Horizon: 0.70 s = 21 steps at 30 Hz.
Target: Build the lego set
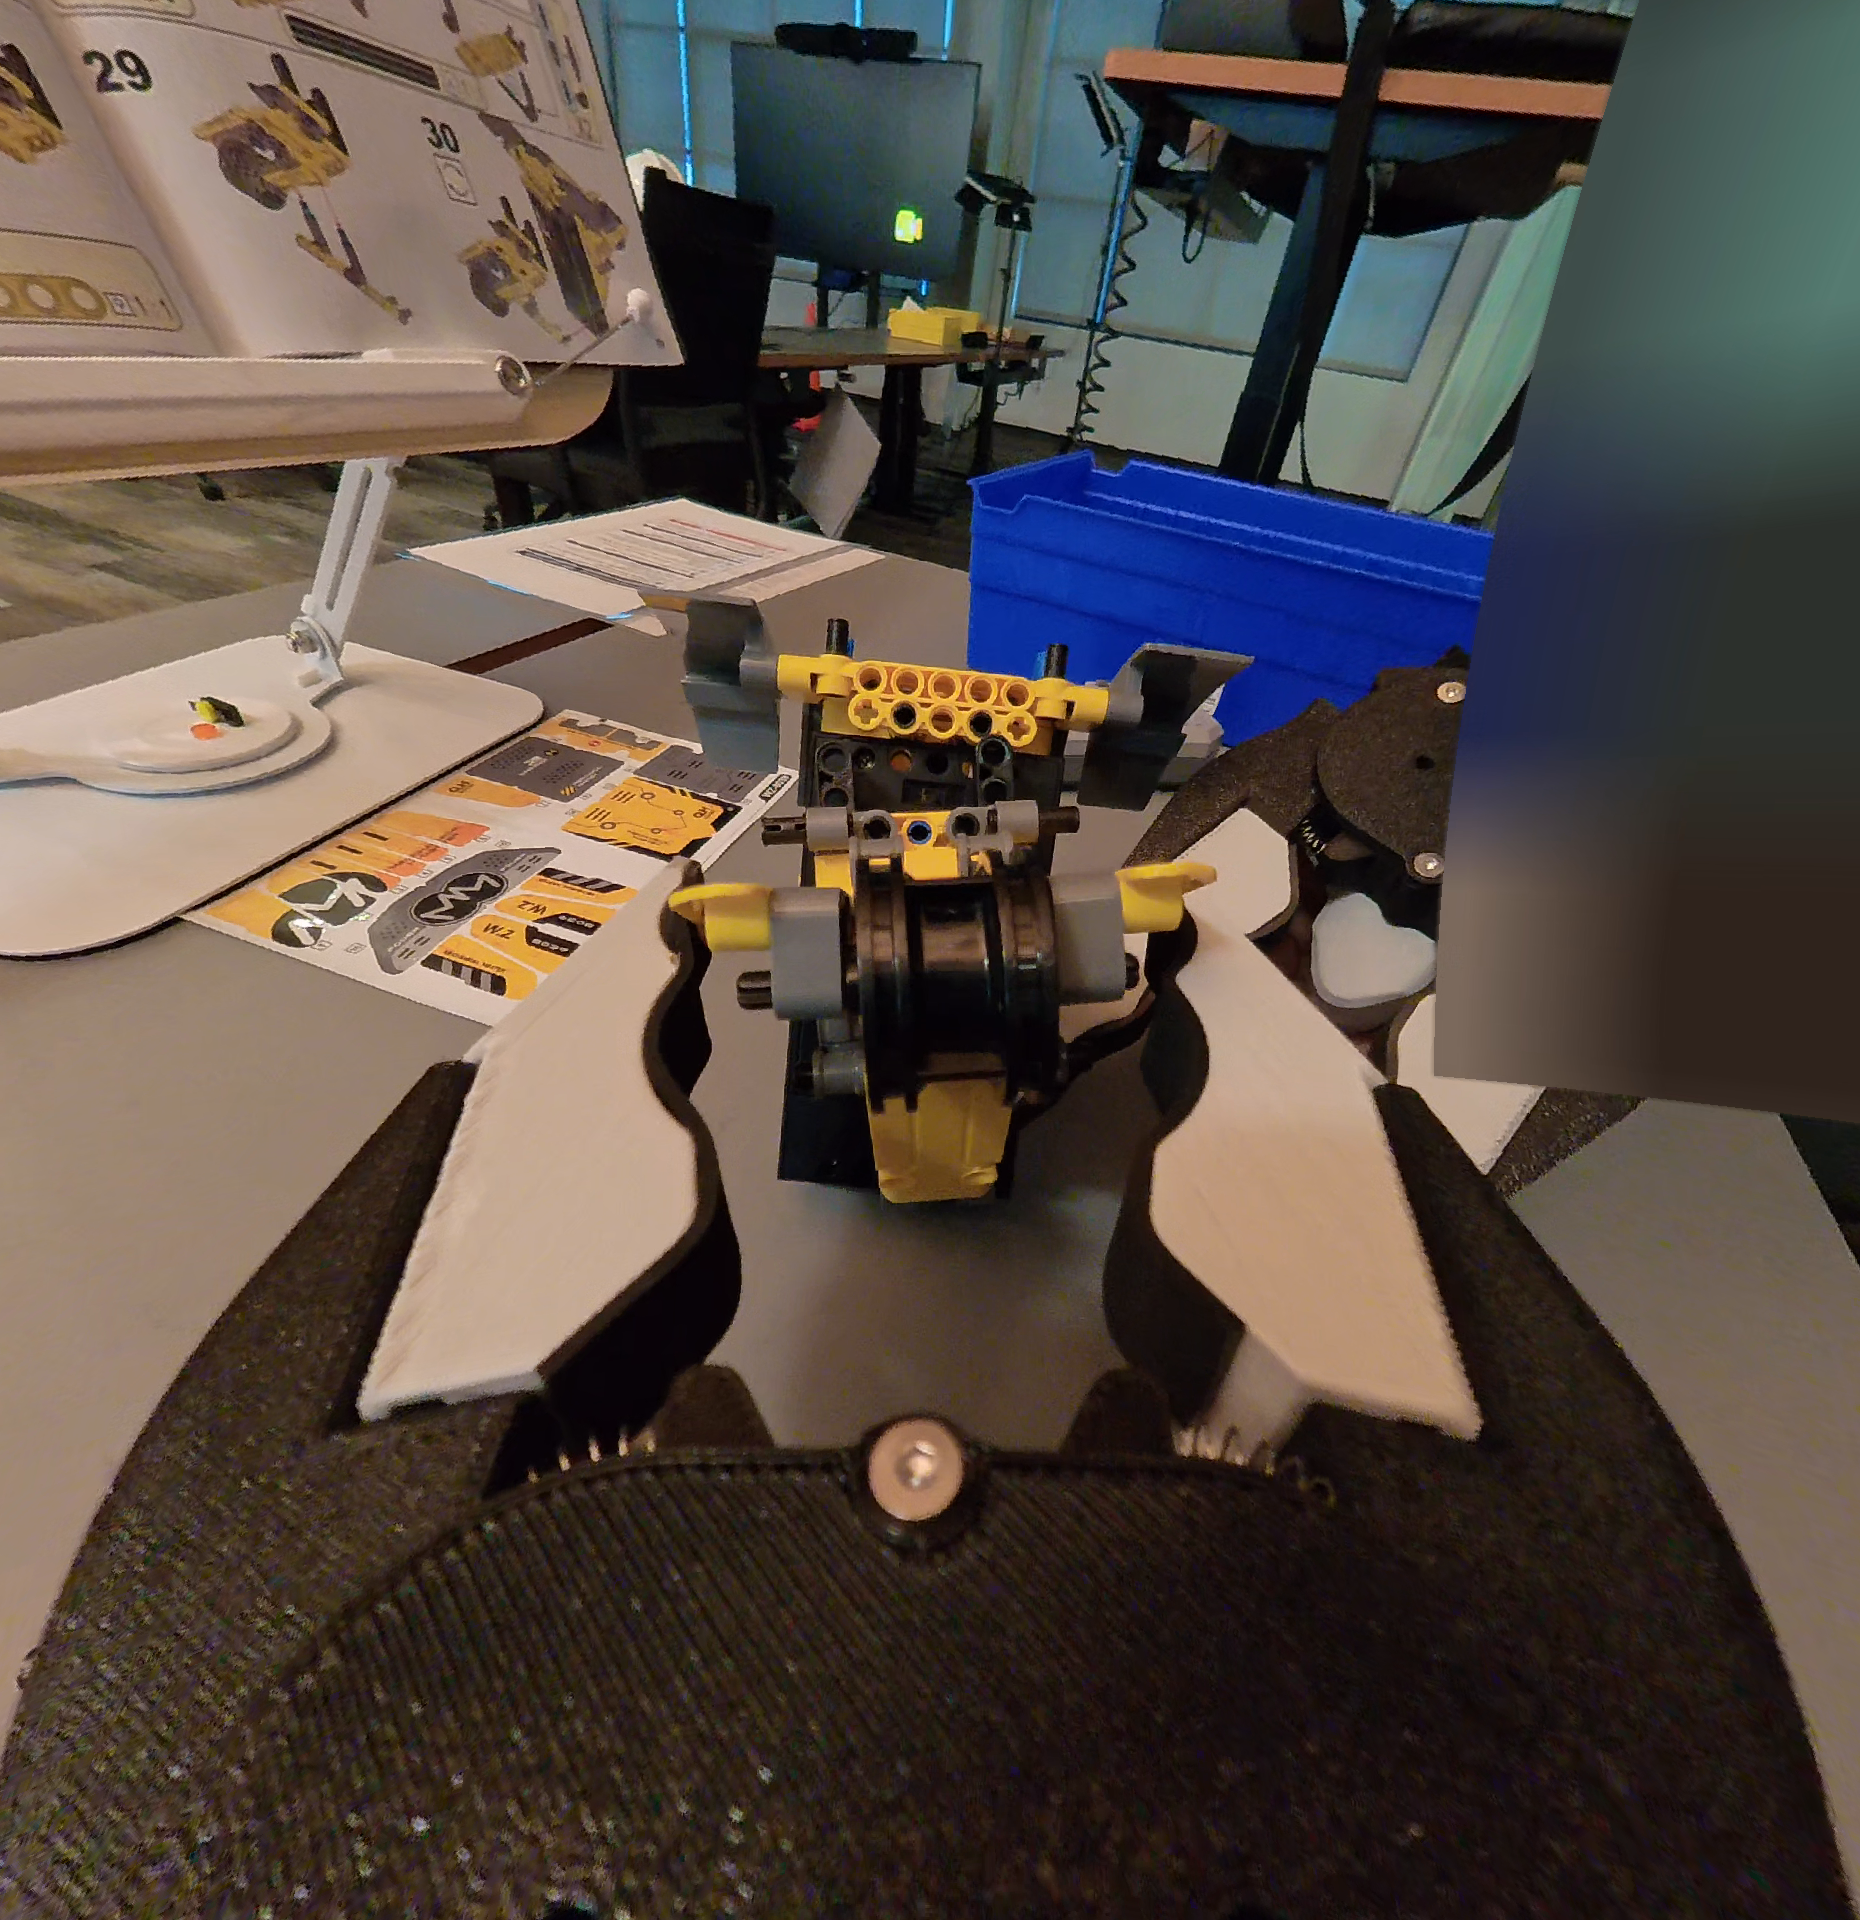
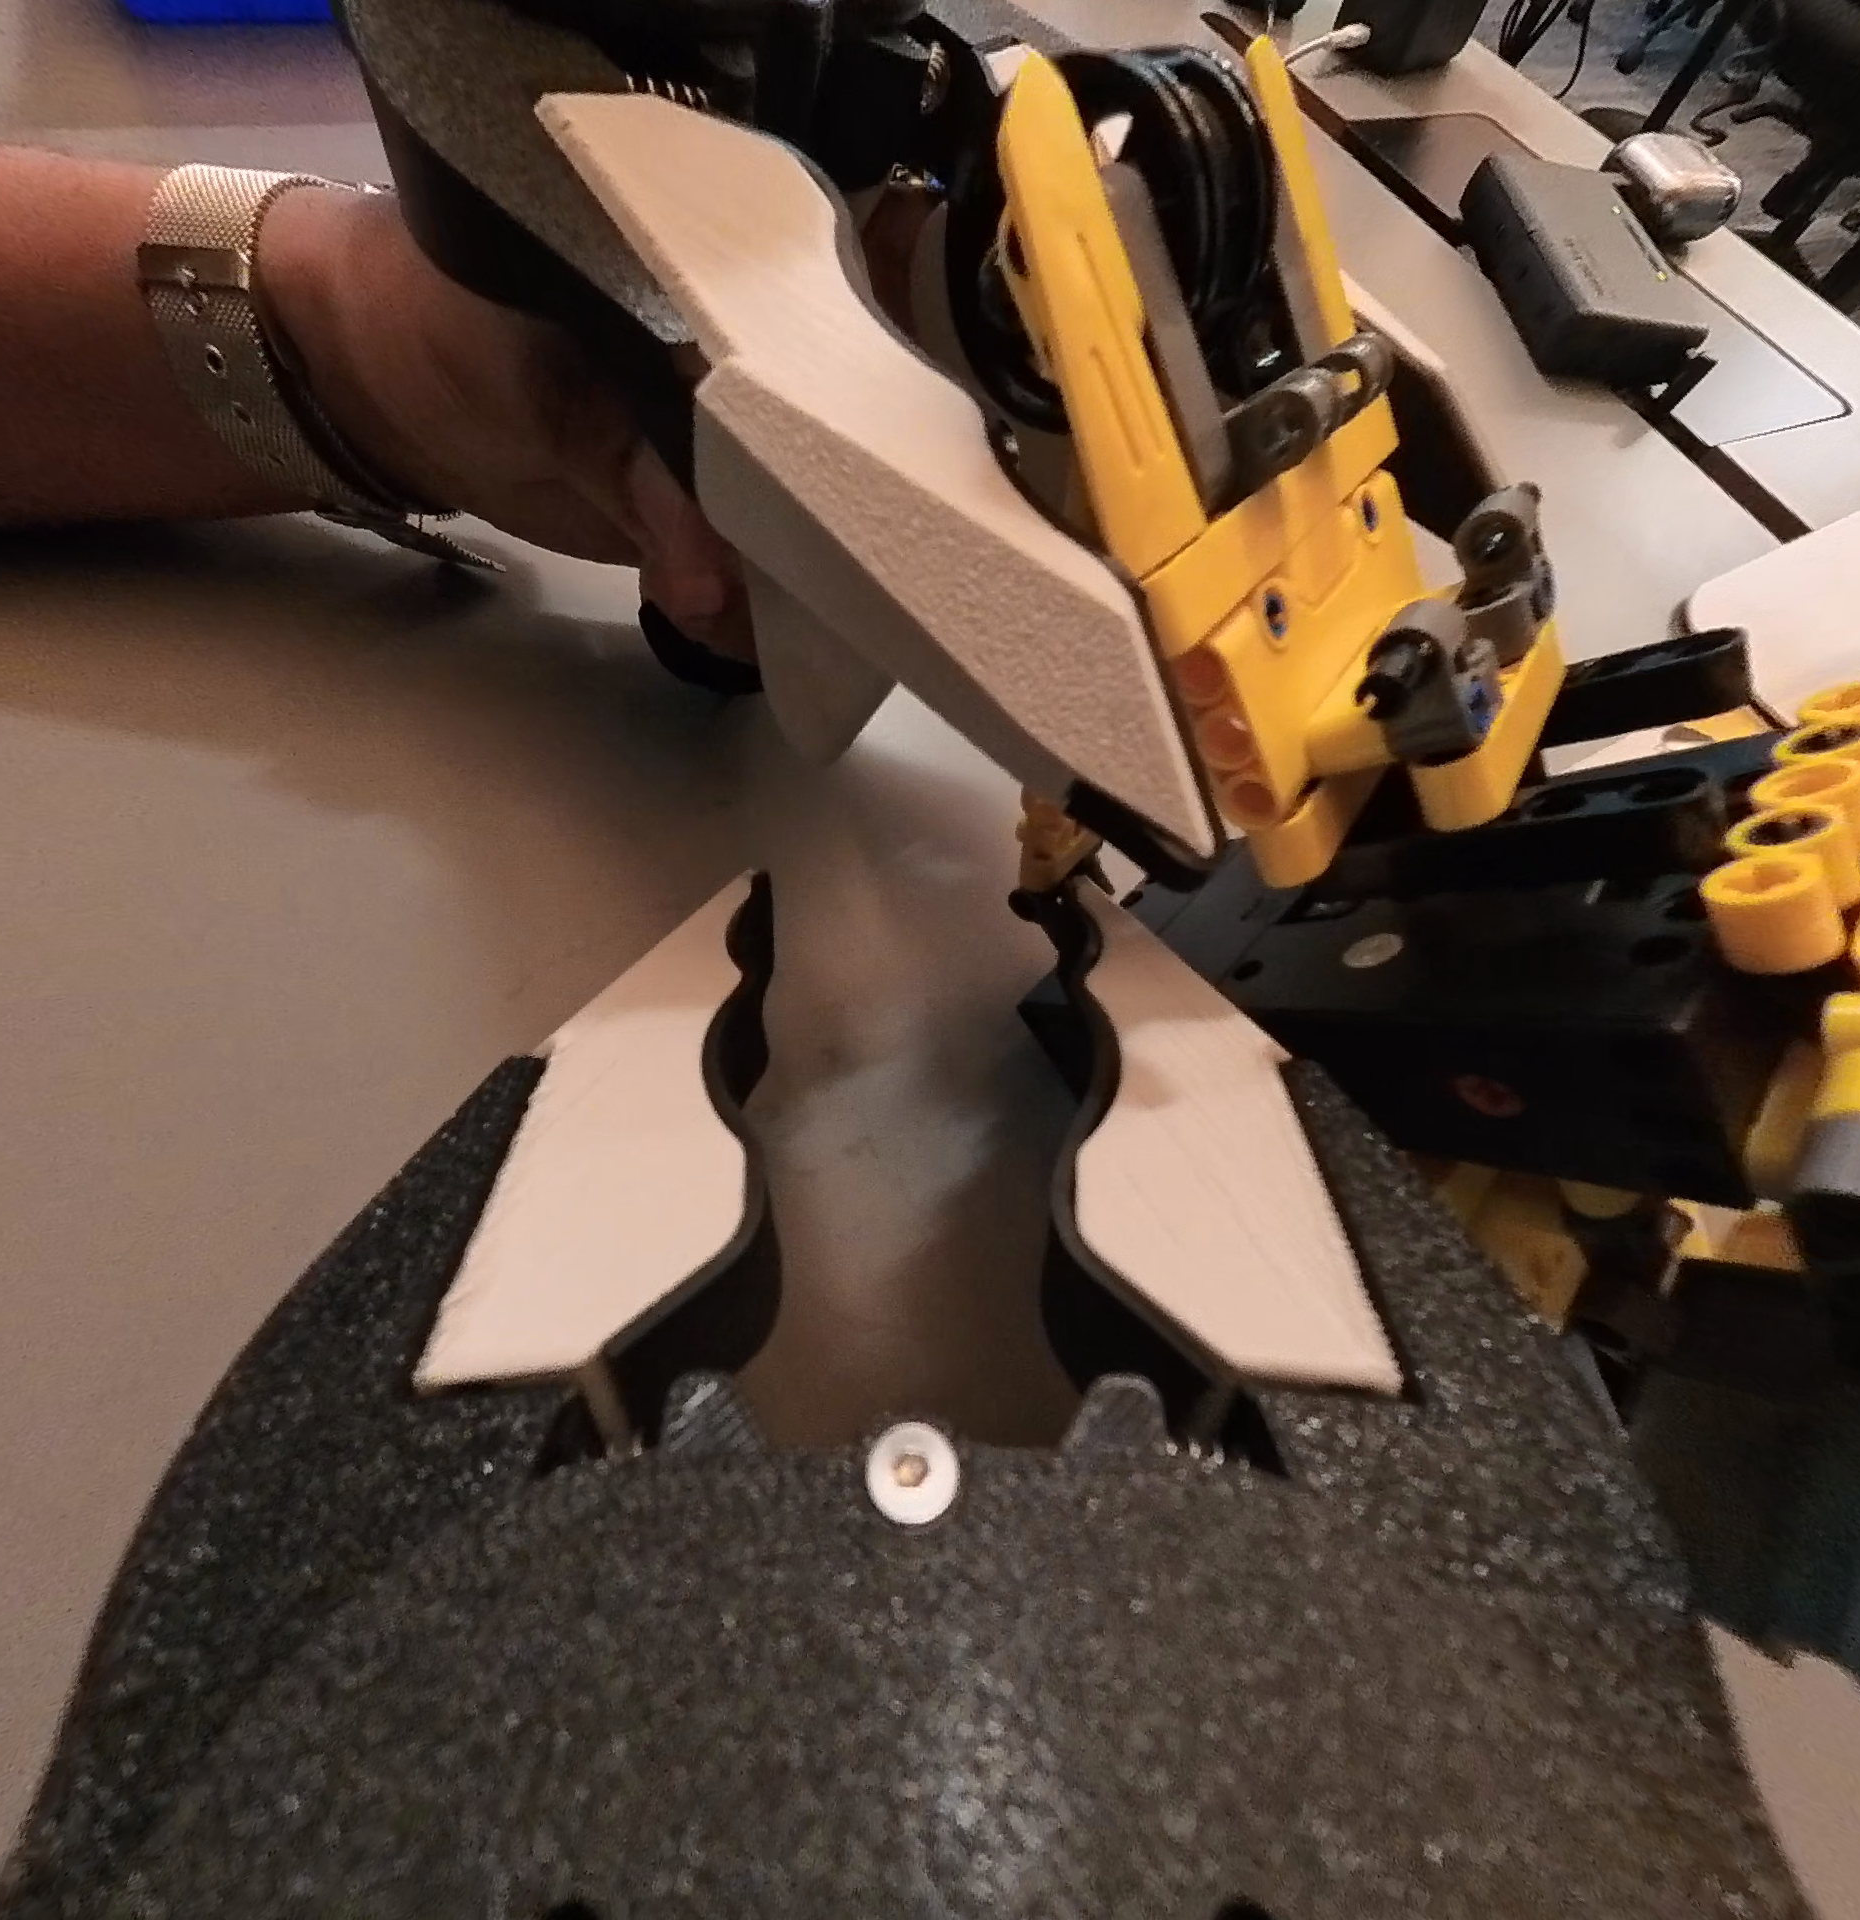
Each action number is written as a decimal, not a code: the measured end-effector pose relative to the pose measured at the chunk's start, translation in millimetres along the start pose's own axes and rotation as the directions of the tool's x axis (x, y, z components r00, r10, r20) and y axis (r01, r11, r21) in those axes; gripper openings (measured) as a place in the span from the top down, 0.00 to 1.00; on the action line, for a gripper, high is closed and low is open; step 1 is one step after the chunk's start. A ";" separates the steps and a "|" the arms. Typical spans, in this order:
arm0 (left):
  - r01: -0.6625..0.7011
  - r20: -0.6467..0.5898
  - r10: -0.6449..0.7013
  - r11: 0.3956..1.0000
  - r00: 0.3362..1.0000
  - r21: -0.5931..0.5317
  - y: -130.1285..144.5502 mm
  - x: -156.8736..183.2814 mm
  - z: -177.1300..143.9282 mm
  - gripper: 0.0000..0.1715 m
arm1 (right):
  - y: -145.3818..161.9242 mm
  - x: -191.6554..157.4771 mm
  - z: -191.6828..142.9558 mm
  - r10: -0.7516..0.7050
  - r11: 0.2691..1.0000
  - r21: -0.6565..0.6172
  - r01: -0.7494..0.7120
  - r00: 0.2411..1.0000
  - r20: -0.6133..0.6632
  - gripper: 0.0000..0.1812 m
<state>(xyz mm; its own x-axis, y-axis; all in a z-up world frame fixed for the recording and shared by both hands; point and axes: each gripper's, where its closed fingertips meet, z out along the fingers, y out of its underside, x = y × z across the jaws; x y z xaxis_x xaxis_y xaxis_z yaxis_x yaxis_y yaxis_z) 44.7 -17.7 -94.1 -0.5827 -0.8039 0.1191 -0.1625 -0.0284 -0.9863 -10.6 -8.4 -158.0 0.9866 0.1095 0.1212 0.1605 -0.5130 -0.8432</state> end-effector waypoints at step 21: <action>-0.025 0.041 0.021 0.996 0.999 0.082 -9.8 -7.2 -12.2 0.53 | -17.7 26.2 -67.3 0.077 0.973 0.219 -0.071 0.997 -0.016 0.77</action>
<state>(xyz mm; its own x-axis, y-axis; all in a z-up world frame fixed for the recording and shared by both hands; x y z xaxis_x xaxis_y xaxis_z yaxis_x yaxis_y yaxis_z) 40.8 -4.3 -83.9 -0.5525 -0.8283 0.0931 -0.0825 -0.0568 -0.9950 14.5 -53.7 -104.7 0.9963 0.0559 0.0647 0.0793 -0.3210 -0.9437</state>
